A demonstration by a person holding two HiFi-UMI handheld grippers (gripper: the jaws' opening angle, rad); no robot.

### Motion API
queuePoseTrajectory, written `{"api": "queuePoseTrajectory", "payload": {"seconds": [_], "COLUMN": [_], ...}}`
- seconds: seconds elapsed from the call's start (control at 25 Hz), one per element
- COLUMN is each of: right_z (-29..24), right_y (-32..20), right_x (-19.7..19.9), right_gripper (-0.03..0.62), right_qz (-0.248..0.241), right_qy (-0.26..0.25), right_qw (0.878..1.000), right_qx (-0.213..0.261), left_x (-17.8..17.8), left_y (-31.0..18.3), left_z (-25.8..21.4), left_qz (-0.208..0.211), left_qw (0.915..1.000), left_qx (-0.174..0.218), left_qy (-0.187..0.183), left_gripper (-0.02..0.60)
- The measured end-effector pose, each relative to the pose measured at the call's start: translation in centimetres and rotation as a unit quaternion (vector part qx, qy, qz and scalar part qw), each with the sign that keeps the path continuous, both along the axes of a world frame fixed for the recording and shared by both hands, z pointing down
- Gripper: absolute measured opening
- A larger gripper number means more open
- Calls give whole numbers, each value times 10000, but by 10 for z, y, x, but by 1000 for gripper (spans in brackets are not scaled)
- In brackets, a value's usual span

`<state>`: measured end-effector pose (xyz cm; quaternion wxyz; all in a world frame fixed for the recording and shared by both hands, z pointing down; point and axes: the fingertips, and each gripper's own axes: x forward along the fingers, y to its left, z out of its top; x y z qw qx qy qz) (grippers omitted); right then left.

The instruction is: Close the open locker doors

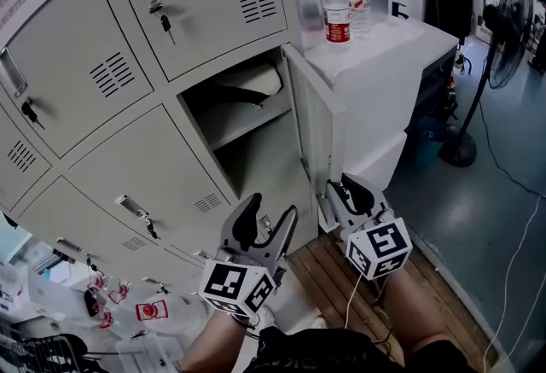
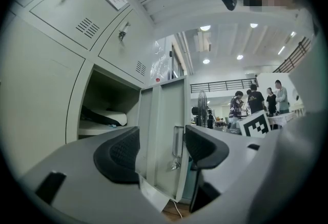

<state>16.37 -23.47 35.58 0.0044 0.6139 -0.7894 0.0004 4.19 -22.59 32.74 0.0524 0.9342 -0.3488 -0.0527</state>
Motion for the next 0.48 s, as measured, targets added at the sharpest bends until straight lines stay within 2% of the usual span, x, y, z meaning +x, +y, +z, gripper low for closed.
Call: {"api": "queuePoseTrajectory", "payload": {"seconds": [0.12,0.48], "right_z": [0,1], "right_y": [-1,-5], "right_x": [-7,-33], "right_gripper": [100,107], "right_qz": [12,1], "right_qy": [28,88], "right_qw": [10000,10000], "right_qx": [-7,0], "left_x": [-8,-43], "left_y": [-3,-8], "left_z": [1,-1], "left_qz": [-39,-264], "left_qw": [10000,9996], "left_qx": [-45,-51], "left_qy": [44,90], "left_gripper": [268,101]}}
